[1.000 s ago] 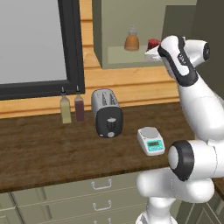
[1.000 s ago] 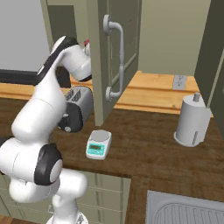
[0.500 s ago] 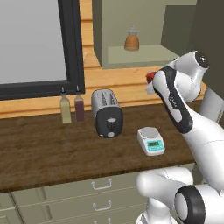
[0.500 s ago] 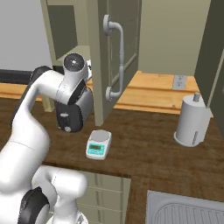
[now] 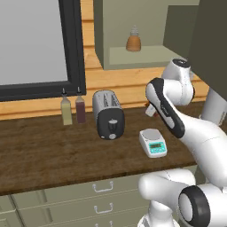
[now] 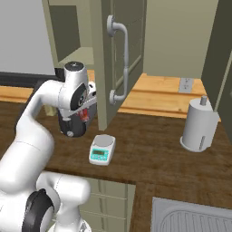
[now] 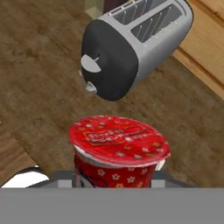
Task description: Pick the yogurt and place it on the digital scale for weighing, and close the cabinet.
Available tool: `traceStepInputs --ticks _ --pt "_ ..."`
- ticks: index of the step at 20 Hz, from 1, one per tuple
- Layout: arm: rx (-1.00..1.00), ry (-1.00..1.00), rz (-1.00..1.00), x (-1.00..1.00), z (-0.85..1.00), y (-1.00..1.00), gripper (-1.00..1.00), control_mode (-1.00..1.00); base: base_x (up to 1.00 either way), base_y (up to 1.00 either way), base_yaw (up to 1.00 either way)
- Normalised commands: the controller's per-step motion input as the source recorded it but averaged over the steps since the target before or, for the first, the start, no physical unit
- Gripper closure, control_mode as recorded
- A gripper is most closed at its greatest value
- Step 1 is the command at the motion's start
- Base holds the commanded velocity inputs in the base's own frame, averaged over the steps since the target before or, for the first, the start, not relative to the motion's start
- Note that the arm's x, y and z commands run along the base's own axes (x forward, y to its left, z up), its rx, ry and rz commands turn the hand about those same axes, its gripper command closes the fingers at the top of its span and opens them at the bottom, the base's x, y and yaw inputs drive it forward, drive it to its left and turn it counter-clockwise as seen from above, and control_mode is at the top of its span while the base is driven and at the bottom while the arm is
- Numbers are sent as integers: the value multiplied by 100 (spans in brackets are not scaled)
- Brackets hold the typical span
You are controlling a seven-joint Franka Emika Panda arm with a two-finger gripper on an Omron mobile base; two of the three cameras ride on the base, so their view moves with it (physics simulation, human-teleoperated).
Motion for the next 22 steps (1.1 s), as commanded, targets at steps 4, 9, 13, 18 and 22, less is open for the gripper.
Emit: traceStepInputs --ticks 4,9,13,18,22 --pt "20 0 2 -9 -42 -24 100 -100 0 0 0" --pt "36 0 0 -16 -68 -18 100 -100 0 0 0" --pt "19 0 0 0 -36 2 100 -100 0 0 0" --pt "14 -1 0 0 -27 10 100 -100 0 0 0" --pt "13 -2 0 0 -19 12 100 -100 0 0 0"
